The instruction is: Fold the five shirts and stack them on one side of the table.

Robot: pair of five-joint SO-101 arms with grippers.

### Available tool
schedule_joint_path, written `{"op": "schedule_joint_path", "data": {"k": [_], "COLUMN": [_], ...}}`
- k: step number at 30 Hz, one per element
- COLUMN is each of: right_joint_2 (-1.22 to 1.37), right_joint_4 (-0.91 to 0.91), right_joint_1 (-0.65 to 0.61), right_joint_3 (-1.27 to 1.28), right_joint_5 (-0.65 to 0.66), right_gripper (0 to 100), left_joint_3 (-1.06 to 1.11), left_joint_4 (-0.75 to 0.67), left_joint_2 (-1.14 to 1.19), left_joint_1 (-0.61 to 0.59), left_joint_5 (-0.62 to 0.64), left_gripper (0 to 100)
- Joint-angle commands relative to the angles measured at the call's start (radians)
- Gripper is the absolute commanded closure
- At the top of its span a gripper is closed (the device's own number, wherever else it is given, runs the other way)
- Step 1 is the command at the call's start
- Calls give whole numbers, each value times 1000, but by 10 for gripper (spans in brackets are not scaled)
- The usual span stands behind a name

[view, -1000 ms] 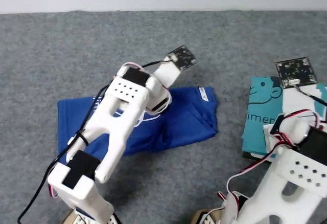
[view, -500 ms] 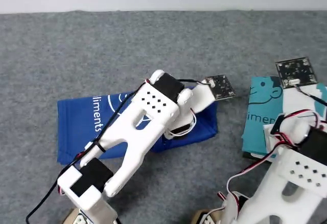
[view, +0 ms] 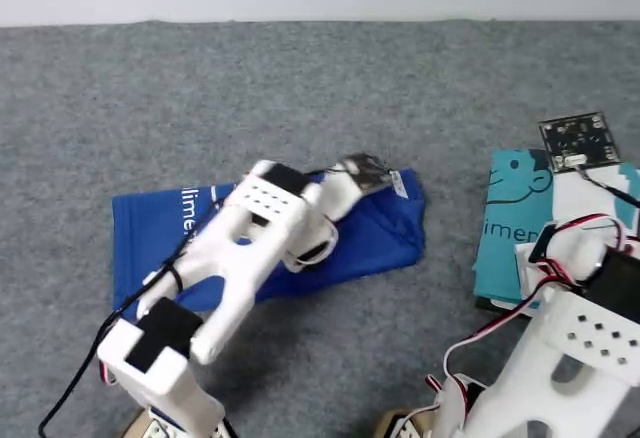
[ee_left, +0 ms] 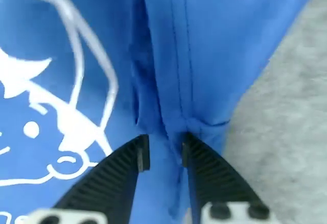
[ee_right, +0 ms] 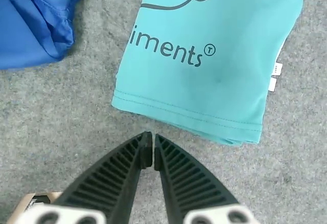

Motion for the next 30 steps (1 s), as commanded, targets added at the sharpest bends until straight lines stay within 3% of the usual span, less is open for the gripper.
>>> {"op": "schedule_joint_path", "data": {"k": [1, 9, 15, 19, 25, 30], "right_joint_2": [-25, -25, -25, -19, 27, 139], "right_joint_4": [41, 42, 42, 41, 27, -127], "right_joint_1": [12, 12, 12, -18, -232, -361], "right_joint_3": [-5, -5, -5, -6, 28, 115], "right_joint_5": [-8, -9, -14, -123, -321, -552], "right_gripper": [981, 980, 980, 983, 980, 980], "left_joint_3": [38, 65, 136, 133, 102, 93], "left_joint_4": [-57, -77, -78, -77, -80, -103], "left_joint_2": [-5, -5, 2, -2, -3, -3], "left_joint_1": [-41, -54, 32, 35, 5, -25], "left_joint_5": [-54, -57, -57, -57, 17, 75], "left_gripper": [888, 888, 888, 889, 891, 892]}}
